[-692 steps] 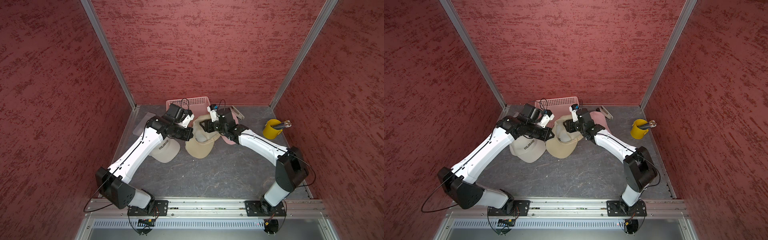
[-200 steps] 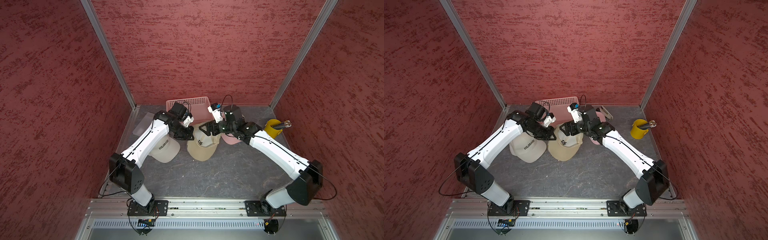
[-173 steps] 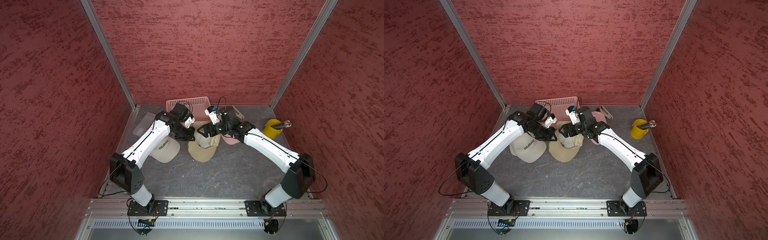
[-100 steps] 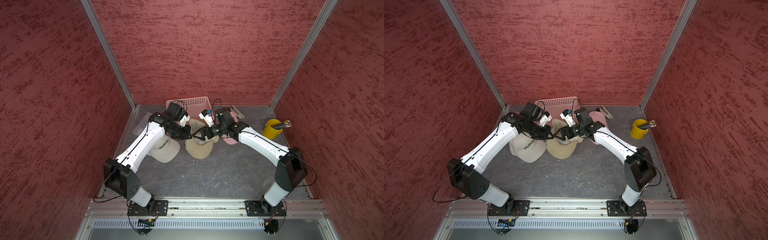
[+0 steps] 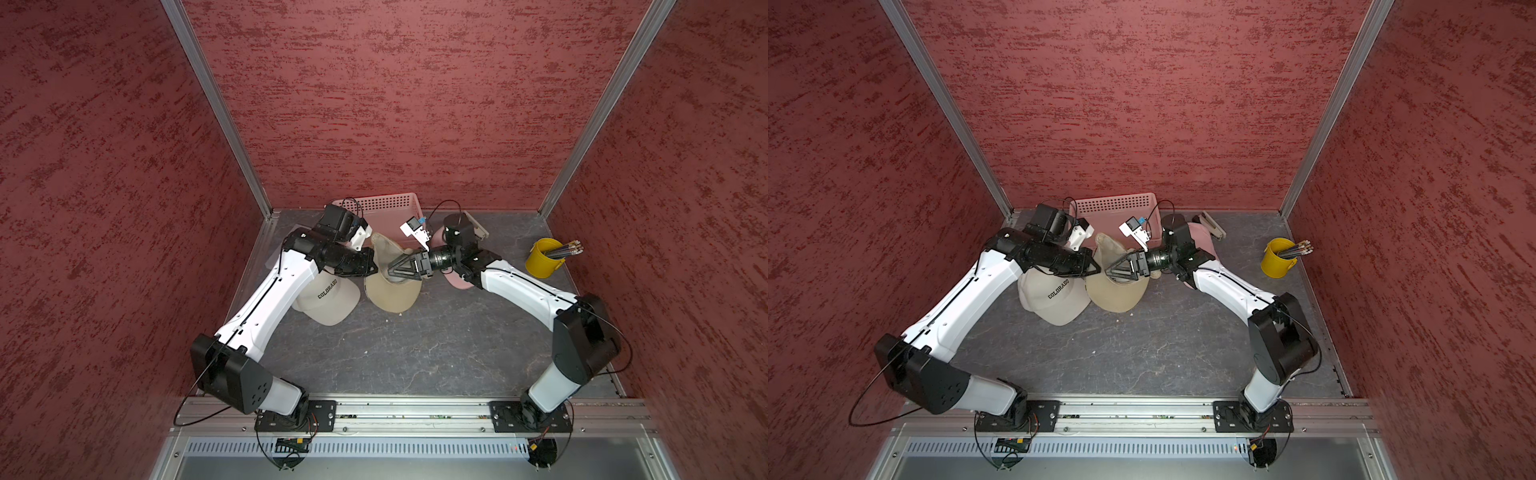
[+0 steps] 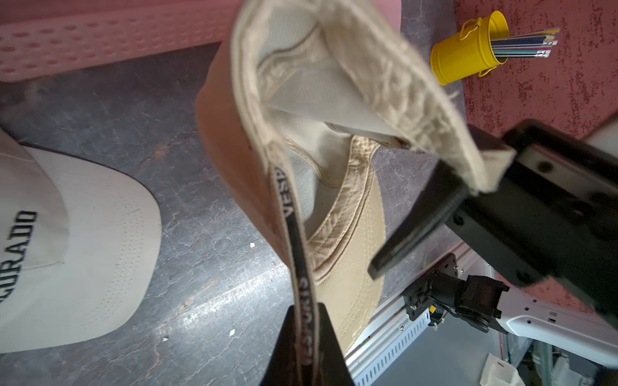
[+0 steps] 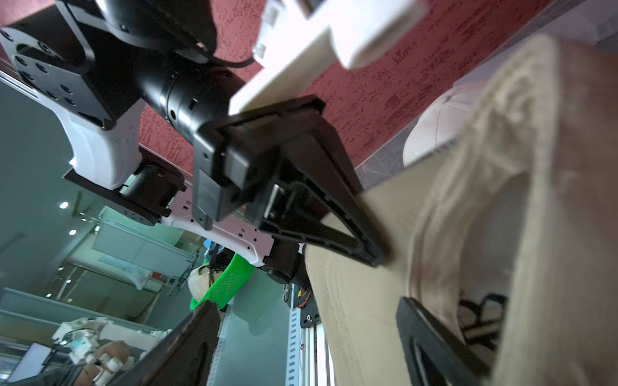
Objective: Turn the baseball cap inside out
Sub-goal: Turn over the baseball cap.
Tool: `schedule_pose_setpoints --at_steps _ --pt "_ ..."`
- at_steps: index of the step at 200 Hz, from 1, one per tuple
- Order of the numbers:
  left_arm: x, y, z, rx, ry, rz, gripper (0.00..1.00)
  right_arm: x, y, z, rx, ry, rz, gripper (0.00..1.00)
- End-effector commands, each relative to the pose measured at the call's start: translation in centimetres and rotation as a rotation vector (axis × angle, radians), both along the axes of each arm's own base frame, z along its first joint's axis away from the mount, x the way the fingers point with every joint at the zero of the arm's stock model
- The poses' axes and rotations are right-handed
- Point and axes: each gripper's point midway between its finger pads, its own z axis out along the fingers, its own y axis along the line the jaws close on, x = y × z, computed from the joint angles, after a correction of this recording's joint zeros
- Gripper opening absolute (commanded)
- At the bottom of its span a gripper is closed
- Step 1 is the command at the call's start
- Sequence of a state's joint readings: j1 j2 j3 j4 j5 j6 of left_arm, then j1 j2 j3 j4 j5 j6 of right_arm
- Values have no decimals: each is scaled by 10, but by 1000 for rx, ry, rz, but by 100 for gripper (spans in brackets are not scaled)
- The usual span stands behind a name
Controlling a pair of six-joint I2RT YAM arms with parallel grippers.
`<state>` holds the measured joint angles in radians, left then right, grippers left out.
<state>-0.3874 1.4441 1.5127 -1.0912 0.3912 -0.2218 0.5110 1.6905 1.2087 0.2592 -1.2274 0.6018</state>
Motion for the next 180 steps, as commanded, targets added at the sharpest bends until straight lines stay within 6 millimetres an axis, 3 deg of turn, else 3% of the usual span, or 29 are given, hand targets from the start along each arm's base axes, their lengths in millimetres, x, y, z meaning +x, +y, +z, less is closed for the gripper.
schedule_pose_setpoints --at_steps 1,19,25,42,67,94,129,162,180 --pt "-1 15 22 59 -104 -5 0 4 -20 24 132 5 73 88" --pt "0 16 36 58 -178 -5 0 12 -21 21 141 63 86 88" --pt "1 15 42 57 -202 -6 0 15 -20 19 139 84 85 98" --pt "0 13 51 65 -241 -17 0 24 -17 10 129 122 48 98" --pt "1 14 49 110 -239 -20 0 36 -15 -7 20 117 -80 98" --pt "17 23 49 155 -271 51 0 24 -11 0 -53 99 -86 98" --pt "44 15 63 134 -376 76 0 12 -7 -2 -81 155 -57 98" --pt "46 -10 68 137 -411 8 0 4 1 -5 -122 163 -36 98" --pt "43 -13 66 170 -399 -11 0 5 4 0 -129 152 -48 98"
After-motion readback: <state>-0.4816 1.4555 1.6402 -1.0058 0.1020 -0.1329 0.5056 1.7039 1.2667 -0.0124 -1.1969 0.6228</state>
